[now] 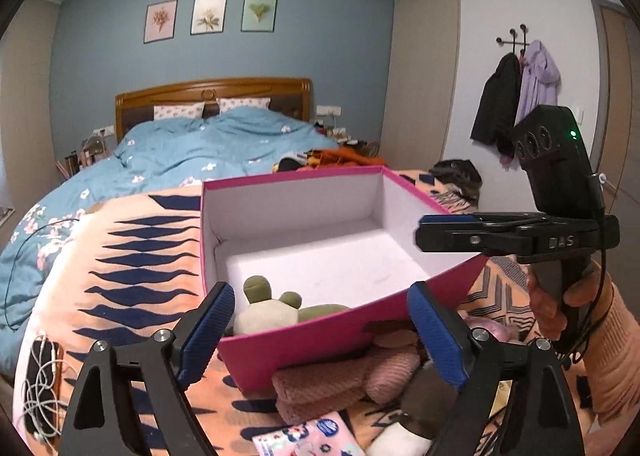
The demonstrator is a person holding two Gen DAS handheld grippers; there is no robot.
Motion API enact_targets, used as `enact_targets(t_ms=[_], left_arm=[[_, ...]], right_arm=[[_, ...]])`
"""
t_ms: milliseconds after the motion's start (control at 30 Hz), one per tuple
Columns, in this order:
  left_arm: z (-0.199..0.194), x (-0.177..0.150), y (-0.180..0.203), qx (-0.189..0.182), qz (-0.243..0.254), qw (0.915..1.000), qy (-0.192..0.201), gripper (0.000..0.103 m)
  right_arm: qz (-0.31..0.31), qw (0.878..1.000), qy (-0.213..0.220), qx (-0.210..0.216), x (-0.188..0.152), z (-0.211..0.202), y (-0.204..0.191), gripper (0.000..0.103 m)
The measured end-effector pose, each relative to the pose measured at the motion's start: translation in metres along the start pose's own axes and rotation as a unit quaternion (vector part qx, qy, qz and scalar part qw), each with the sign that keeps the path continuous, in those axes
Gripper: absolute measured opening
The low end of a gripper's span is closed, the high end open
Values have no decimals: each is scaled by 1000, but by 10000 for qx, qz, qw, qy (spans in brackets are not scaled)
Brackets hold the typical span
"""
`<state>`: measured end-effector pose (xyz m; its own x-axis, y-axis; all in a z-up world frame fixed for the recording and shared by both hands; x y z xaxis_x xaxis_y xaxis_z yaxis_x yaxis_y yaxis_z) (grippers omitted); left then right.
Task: Organize objects
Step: 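Move the right gripper back to the brown monkey plush and grasp it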
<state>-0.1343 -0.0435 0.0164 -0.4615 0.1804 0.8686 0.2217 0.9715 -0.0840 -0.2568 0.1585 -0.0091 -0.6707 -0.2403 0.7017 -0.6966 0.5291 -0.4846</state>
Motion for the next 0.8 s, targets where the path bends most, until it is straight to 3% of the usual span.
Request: enact_targets(t_ms=[300, 400, 567, 800], left_arm=[[-15, -23, 4, 174, -351, 9992, -13, 90], [-10, -36, 5, 71, -522, 9985, -177, 90], [-7, -52, 11, 215, -605, 9973, -343, 90], [-2, -71, 15, 177, -715, 9956, -582, 92]], right_arm=[[-125, 9999, 33, -81, -38, -31, -15, 73], [-239, 9994, -140, -184, -60, -28, -19, 73], [-416, 9964, -564, -469, -99, -14, -18, 73], [-320, 9946, -747, -638, -117, 1, -13, 73]])
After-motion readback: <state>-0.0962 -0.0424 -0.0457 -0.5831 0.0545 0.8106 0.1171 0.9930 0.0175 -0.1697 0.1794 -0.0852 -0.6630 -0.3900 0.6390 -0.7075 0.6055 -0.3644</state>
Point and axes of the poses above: each gripper's, at about its wrist camera, not at the fingertips, and z roughly the way its jaws point, y to its right, x to its top, the point moved 5 cm from there along z, roughly the way its jaws point, and after that the axes turned 11 degrees about z, right-handed, at the moved point
